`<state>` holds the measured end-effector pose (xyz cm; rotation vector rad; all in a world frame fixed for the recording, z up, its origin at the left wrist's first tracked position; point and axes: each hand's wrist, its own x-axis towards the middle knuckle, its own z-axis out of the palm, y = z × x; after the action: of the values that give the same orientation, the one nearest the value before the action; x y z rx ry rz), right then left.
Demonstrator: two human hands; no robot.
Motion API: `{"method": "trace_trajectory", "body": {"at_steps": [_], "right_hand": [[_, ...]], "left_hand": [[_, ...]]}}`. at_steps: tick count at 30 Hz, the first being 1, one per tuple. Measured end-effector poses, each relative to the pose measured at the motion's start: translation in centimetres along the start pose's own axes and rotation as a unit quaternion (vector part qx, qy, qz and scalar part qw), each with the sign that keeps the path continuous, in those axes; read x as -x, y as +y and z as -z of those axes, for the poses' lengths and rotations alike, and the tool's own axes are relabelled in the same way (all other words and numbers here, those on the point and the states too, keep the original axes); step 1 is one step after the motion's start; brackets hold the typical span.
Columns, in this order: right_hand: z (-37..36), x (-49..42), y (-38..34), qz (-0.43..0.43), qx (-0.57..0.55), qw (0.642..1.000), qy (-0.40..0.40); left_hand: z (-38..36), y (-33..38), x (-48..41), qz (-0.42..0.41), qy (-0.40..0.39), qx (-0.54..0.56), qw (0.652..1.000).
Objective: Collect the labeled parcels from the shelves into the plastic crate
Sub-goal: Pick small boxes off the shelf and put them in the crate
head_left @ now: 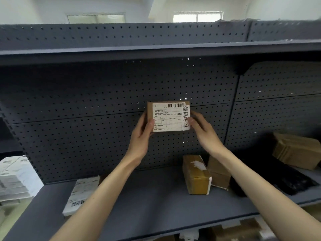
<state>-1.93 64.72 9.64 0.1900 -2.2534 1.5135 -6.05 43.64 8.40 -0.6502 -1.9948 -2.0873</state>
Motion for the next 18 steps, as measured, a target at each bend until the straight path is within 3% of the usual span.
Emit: {"method": "trace_trajectory", "body": {"at_steps": [3, 6, 11, 14, 18], "right_hand": [[5.2, 0.9, -0.5, -0.024, 0.110, 0.992, 0.053], [11.4, 2.5, -0.5, -0.050, 0.255, 0.958, 0.116], [22.1, 8.5, -1.3, -0.155, 0.540, 0.815, 0.143], [27.0, 13.2, -3.0, -0.232, 0.601, 0.749, 0.157], [32.4, 19.7, -5.1, -0.322, 0.615, 0.694, 0.190]], "left_hand": [[-3.8, 0.4, -1.6, -0.010, -0.050, 0.017, 0.999], [-8.9, 0.8, -2.6, -0.021, -0.125, 0.034, 0.991], [-18.5, 2.2, -2.5, -0.026, -0.244, 0.101, 0.964], [-24.0, 3.1, -1.3, -0.011, -0.300, 0.142, 0.943], [-31.3, 4.1, 0.7, -0.012, -0.369, 0.181, 0.912]]}}
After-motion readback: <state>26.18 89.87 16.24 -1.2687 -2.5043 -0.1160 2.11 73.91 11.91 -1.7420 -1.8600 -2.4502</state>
